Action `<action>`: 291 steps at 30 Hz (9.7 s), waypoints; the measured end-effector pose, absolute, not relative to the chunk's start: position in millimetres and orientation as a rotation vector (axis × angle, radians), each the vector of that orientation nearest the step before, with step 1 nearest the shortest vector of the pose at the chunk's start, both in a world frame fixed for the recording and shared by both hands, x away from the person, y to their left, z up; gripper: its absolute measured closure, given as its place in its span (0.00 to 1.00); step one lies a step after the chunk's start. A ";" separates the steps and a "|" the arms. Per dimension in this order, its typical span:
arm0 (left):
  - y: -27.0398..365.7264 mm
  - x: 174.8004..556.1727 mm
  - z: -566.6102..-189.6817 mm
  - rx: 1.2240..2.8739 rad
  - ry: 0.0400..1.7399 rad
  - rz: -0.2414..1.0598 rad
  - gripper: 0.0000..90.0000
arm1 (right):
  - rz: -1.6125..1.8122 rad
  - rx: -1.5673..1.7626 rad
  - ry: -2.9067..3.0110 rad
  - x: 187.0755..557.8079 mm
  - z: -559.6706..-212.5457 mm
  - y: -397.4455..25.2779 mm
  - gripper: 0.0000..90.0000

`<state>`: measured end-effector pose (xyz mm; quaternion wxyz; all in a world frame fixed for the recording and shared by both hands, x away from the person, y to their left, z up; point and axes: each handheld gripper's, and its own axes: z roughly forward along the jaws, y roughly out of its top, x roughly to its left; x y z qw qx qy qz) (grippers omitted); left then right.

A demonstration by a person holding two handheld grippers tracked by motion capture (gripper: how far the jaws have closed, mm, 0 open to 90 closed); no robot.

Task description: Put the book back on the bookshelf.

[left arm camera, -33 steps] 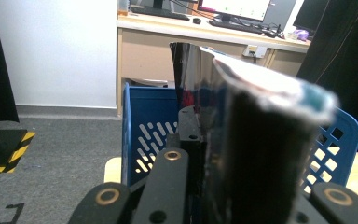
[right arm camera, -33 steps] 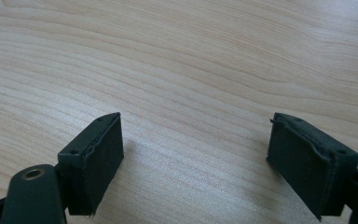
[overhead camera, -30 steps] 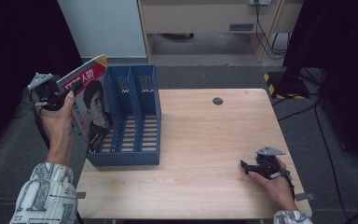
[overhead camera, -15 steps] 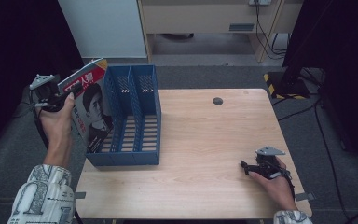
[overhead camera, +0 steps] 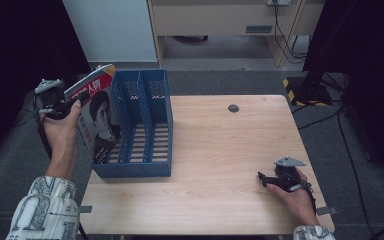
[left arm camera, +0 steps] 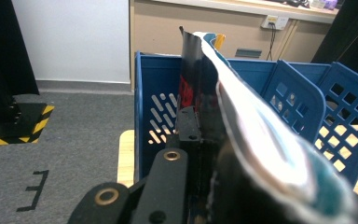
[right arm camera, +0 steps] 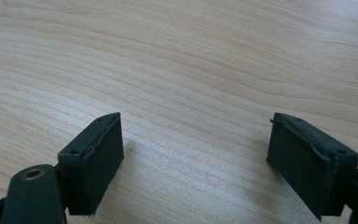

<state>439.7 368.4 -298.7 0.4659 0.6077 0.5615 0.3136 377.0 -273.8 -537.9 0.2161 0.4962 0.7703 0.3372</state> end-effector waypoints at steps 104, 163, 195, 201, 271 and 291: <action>374.8 454.9 -312.6 1.781 1.534 0.655 0.86 | 0.934 1.374 2.134 376.9 -538.0 -273.8 0.20; 373.2 450.7 -306.1 1.682 1.451 0.759 0.96 | 0.935 1.375 2.133 376.9 -538.0 -273.7 0.20; 378.5 450.5 -312.6 1.673 1.488 0.733 0.96 | 0.934 1.371 2.136 377.0 -537.9 -274.0 0.20; 379.7 450.3 -312.9 1.674 1.496 0.726 0.96 | 0.934 1.374 2.134 376.9 -538.0 -273.8 0.20; 388.8 439.6 -317.2 1.642 1.421 0.753 0.13 | 0.935 1.377 2.132 376.2 -538.0 -273.4 0.20; 389.5 414.7 -294.1 1.616 1.341 0.778 0.12 | 0.935 1.383 2.129 375.4 -537.9 -272.6 0.20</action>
